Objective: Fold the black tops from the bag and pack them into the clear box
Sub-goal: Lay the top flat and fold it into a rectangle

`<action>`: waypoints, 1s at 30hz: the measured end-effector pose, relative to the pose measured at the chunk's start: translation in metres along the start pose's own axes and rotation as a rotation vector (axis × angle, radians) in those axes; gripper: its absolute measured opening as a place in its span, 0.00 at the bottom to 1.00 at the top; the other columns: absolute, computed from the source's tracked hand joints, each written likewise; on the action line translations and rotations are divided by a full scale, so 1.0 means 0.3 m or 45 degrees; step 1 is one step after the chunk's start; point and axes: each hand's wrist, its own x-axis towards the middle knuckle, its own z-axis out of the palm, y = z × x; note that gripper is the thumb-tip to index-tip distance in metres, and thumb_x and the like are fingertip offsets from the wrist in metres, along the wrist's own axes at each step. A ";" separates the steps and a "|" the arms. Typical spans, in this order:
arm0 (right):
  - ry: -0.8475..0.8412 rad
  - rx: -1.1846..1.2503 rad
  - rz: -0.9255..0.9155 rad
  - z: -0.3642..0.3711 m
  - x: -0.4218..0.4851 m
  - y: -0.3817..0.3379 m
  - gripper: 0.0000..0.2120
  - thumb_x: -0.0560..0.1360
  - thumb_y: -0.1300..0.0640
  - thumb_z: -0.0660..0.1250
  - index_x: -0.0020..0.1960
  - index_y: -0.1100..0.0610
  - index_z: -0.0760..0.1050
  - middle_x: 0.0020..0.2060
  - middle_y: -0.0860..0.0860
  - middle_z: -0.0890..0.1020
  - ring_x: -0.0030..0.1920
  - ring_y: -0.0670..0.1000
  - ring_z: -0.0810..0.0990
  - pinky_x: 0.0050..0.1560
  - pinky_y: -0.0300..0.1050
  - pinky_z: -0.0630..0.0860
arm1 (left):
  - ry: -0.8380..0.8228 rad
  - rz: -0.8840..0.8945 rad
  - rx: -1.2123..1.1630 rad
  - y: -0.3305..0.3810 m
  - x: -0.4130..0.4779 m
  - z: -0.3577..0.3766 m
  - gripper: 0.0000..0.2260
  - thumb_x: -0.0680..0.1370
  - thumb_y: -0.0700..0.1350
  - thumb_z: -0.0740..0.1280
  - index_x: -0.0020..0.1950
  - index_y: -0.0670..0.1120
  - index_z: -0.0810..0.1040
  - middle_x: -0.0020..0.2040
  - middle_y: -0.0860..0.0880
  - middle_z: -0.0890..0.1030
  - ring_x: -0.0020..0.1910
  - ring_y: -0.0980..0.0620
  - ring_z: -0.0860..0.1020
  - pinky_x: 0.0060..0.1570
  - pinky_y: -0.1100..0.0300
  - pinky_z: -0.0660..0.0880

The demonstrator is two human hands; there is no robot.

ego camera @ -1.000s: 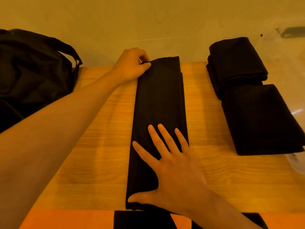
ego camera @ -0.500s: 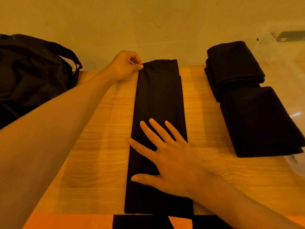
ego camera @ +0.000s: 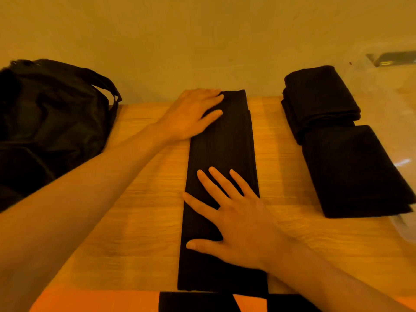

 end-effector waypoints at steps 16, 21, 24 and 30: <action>0.160 -0.083 0.053 0.059 -0.387 -0.024 0.35 0.78 0.26 0.49 0.79 0.42 0.60 0.79 0.48 0.60 0.80 0.49 0.55 0.78 0.48 0.49 | -0.099 0.178 -0.075 0.470 -0.781 -0.051 0.31 0.83 0.66 0.53 0.80 0.49 0.66 0.82 0.50 0.59 0.82 0.53 0.55 0.80 0.54 0.53; 0.410 -0.127 -0.071 0.142 -0.430 -0.012 0.23 0.80 0.41 0.59 0.71 0.47 0.75 0.71 0.46 0.75 0.74 0.46 0.67 0.72 0.50 0.66 | 0.041 0.192 0.109 0.524 -0.966 0.062 0.26 0.83 0.57 0.58 0.78 0.45 0.68 0.78 0.46 0.68 0.78 0.48 0.65 0.72 0.51 0.70; 0.528 -0.138 -0.121 0.142 -0.445 -0.024 0.18 0.78 0.47 0.62 0.65 0.49 0.79 0.64 0.47 0.80 0.67 0.46 0.76 0.70 0.47 0.66 | 0.230 0.222 0.118 0.555 -0.988 0.083 0.19 0.81 0.48 0.61 0.69 0.42 0.79 0.70 0.44 0.77 0.70 0.46 0.75 0.64 0.49 0.78; 0.584 -0.158 -0.191 0.155 -0.495 -0.038 0.22 0.75 0.55 0.72 0.69 0.50 0.77 0.66 0.49 0.80 0.67 0.46 0.77 0.67 0.46 0.67 | 0.396 0.271 0.211 0.594 -1.021 0.106 0.18 0.73 0.37 0.77 0.63 0.43 0.82 0.65 0.45 0.81 0.62 0.46 0.80 0.58 0.52 0.78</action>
